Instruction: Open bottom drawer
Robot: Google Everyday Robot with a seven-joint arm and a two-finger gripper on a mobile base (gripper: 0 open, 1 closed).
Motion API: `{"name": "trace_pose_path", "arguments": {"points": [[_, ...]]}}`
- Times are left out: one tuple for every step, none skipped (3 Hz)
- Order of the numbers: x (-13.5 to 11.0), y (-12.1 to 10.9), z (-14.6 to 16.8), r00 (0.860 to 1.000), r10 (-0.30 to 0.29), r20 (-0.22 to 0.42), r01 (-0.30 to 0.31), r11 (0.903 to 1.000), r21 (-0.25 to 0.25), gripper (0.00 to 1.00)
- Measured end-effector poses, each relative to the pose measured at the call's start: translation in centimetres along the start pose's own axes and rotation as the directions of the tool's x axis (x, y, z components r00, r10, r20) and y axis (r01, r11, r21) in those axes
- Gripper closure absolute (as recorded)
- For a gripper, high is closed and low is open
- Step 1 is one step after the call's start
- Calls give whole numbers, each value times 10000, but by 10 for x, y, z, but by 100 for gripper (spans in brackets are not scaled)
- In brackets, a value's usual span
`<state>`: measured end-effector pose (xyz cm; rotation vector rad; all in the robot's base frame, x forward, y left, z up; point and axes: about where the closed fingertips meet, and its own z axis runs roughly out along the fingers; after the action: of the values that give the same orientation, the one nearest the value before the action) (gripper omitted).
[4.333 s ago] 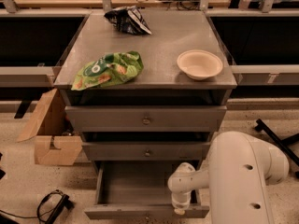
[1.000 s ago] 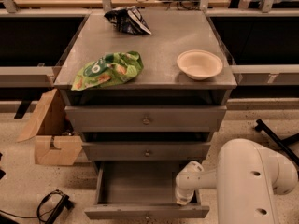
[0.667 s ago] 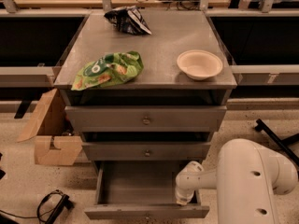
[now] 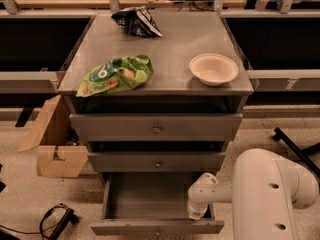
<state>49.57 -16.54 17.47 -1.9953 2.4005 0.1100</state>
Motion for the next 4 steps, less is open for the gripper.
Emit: {"name": "trace_pose_path", "arguments": {"points": [[0, 0, 0, 10000, 0, 0, 0, 10000, 0, 28], [0, 0, 0, 10000, 0, 0, 0, 10000, 0, 4], [0, 0, 0, 10000, 0, 0, 0, 10000, -1, 0], [0, 0, 0, 10000, 0, 0, 0, 10000, -2, 0]]}}
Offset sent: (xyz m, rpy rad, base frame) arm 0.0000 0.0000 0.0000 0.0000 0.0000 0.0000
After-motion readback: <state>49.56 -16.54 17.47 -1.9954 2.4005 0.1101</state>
